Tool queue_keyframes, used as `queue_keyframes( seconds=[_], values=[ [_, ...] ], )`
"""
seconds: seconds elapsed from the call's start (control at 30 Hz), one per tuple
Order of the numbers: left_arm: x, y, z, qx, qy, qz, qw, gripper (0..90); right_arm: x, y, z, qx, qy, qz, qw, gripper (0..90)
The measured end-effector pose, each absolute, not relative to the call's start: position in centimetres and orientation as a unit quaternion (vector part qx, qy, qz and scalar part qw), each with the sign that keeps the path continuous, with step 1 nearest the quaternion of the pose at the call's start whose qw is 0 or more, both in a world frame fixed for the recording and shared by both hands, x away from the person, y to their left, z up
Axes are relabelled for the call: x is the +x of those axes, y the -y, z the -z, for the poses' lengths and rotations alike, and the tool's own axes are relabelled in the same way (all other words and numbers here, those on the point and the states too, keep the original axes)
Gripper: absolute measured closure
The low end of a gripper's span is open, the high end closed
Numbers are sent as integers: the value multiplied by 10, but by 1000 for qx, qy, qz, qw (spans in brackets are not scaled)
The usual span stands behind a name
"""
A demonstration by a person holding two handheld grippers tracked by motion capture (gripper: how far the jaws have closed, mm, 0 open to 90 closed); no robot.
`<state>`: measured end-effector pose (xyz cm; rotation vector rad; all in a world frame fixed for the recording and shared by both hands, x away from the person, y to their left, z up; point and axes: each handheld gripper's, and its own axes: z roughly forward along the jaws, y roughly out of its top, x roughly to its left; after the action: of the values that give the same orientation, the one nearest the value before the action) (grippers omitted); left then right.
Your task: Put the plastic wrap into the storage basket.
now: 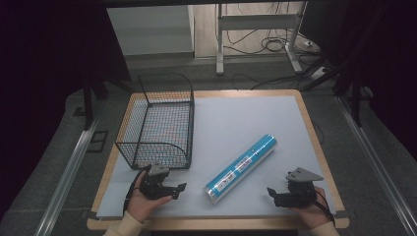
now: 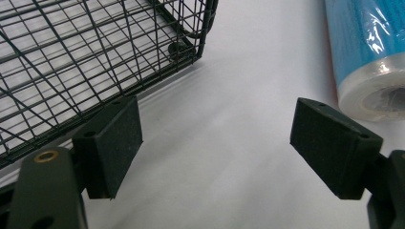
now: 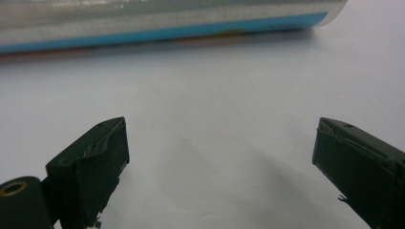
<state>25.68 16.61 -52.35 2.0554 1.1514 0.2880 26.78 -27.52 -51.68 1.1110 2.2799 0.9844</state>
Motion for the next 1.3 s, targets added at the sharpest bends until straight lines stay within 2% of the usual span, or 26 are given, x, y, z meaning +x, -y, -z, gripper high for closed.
queue_keyframes(
  seconds=[0.53, 0.83, 1.3],
  values=[
    [255, -156, 522, 814, -436, -115, 367, 179, 267, 278, 513, 409, -808, -374, 198, 91],
    [250, -152, 515, 816, -428, -122, 370, 182, 266, 278, 511, 404, -809, -373, 207, 94],
    [250, -138, 482, 817, -417, -124, 378, 180, 267, 280, 511, 403, -808, -374, 210, 96]
  ],
)
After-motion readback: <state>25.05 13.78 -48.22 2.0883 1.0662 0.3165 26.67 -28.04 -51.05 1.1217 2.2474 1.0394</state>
